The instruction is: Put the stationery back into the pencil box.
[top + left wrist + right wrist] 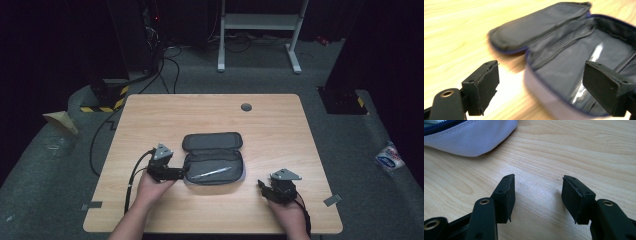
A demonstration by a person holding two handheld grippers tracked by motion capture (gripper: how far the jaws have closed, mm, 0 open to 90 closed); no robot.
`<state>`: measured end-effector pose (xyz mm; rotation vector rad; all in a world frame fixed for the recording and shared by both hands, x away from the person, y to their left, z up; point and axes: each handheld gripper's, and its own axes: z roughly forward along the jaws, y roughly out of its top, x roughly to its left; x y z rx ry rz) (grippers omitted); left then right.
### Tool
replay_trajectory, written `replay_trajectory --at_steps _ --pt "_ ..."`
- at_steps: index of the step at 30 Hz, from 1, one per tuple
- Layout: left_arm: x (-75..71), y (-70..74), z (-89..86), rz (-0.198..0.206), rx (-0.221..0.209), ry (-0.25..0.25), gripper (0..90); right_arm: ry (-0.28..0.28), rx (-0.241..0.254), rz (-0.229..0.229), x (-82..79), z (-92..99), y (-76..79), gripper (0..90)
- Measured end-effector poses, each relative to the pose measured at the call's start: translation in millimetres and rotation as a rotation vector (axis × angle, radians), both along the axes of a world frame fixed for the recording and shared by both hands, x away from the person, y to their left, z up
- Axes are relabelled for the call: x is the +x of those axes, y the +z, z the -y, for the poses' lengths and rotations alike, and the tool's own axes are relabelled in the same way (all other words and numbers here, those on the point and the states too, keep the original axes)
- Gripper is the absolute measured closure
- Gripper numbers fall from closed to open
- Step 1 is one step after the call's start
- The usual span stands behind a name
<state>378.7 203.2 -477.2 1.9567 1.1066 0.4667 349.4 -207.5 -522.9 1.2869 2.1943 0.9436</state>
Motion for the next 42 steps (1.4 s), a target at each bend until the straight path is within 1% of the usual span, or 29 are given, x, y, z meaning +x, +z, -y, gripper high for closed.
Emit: replay_trajectory --at_steps 1,2,3,5,8,11,12,14,15,16,17,18,21,22,23,24,25,28,29,32,33,36,42 --pt "0.0 0.0 0.0 0.0 0.0 0.0 14.2 0.0 0.0 0.0 0.0 0.0 0.0 44.3" --pt "-4.6 -1.5 -12.5 -0.001 -0.003 0.025 14.1 0.0 0.0 0.0 0.0 0.0 0.0 44.3" --pt "-4.6 -1.5 -12.5 -0.001 -0.003 0.025 14.1 -0.001 0.0 0.0 -0.1 -0.1 0.0 44.3" --pt "-9.2 -3.8 -26.0 -0.002 -0.002 0.048 14.1 -0.001 0.0 0.0 -0.1 -0.1 0.0 44.3" --pt "-17.0 -10.7 -45.8 -0.017 -0.006 0.08 14.1 -0.002 0.0 0.0 -0.2 -0.2 0.0 44.2" --pt "-25.0 -20.7 -62.5 -0.035 0.018 0.117 14.1 -0.003 0.001 -0.001 -0.2 -0.2 0.0 44.2" --pt "-27.4 -24.0 -67.9 -0.049 0.024 0.13 13.5 -0.004 0.001 -0.001 -0.2 -0.2 0.0 44.2" --pt "-32.1 -31.7 -78.5 -0.076 0.052 0.157 13.2 -0.004 0.001 -0.001 -0.3 -0.3 0.0 44.2" --pt "-34.0 -34.7 -82.5 -0.086 0.076 0.167 13.2 -0.004 0.001 -0.001 -0.3 -0.3 0.0 44.2" --pt "-35.5 -36.9 -84.8 -0.091 0.094 0.174 13.1 -0.005 0.001 -0.001 -0.3 -0.3 0.0 44.2" --pt "-39.4 -41.6 -90.1 -0.1 0.13 0.192 12.9 -0.004 0.001 -0.001 -0.3 -0.3 0.0 44.2" --pt "-39.4 -41.6 -90.1 -0.1 0.13 0.192 12.9 -0.004 0.001 -0.001 -0.3 -0.3 0.0 44.2" --pt "-45.3 -48.0 -96.2 -0.1 0.156 0.219 12.3 -0.005 0.001 -0.002 -0.3 -0.3 0.0 44.2" --pt "-48.2 -50.8 -97.9 -0.086 0.139 0.23 9.2 -0.005 0.001 -0.001 -0.3 -0.3 0.0 44.2" --pt "-50.9 -52.0 -99.5 -0.079 0.128 0.24 9.2 -0.005 0.001 -0.001 -0.3 -0.3 0.0 44.2" --pt "-52.8 -52.3 -99.4 -0.07 0.13 0.254 9.6 -0.005 0.001 -0.002 -0.3 -0.3 0.0 44.2" --pt "-54.5 -52.8 -96.6 -0.069 0.116 0.273 10.5 -0.005 0.001 -0.001 -0.3 -0.3 0.0 44.1" --pt "-58.0 -52.3 -86.7 -0.059 0.119 0.271 15.5 -0.005 0.001 -0.002 -0.3 -0.2 0.0 44.2" --pt "-58.6 -52.2 -82.3 -0.058 0.119 0.246 15.5 -0.005 0.001 -0.002 -0.2 -0.2 0.0 44.0" --pt "-58.8 -52.3 -71.9 -0.05 0.119 0.142 15.2 -0.005 0.001 -0.002 -0.3 -0.2 0.0 43.9" --pt "-58.1 -52.2 -71.4 -0.051 0.118 0.13 15.6 -0.006 0.001 -0.002 -0.2 -0.3 -0.1 43.8" --pt "-56.5 -52.3 -73.9 -0.051 0.109 0.138 16.5 -0.007 0.0 0.0 0.0 -0.4 -0.1 43.6" --pt "-56.2 -52.1 -74.8 -0.055 0.11 0.151 17.1 -0.008 0.0 0.0 0.0 -0.5 -0.1 43.6"
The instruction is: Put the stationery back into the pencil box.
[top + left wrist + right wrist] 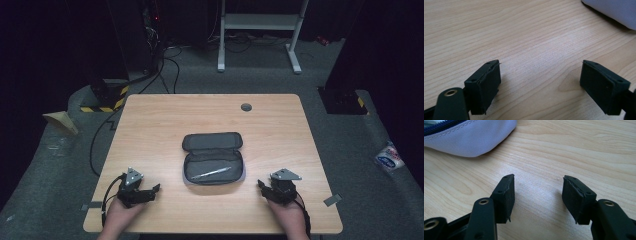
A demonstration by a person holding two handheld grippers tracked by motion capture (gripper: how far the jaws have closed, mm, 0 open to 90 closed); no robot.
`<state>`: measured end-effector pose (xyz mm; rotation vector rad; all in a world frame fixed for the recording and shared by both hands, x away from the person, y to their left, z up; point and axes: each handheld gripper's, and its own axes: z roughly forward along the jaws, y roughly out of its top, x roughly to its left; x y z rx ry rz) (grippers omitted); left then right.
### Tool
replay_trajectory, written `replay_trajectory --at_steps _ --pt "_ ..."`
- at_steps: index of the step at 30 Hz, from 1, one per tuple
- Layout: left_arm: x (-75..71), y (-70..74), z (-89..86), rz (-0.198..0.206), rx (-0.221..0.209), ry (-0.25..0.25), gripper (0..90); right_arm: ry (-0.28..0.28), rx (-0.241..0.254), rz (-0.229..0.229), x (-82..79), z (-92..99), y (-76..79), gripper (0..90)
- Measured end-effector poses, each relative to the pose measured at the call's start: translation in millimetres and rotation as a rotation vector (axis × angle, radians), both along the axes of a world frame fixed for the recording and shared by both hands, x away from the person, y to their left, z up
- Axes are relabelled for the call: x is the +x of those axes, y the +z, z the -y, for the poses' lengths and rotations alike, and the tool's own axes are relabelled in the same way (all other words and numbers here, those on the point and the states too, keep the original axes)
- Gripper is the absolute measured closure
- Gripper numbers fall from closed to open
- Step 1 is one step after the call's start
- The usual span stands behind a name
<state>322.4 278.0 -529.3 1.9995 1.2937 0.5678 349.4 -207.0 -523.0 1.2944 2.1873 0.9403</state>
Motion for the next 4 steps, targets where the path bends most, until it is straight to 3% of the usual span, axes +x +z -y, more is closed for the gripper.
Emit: replay_trajectory --at_steps 4 --pt "0.0 -0.1 -0.2 0.001 -0.001 0.003 17.1 0.0 0.001 0.0 0.1 0.0 0.0 43.6"
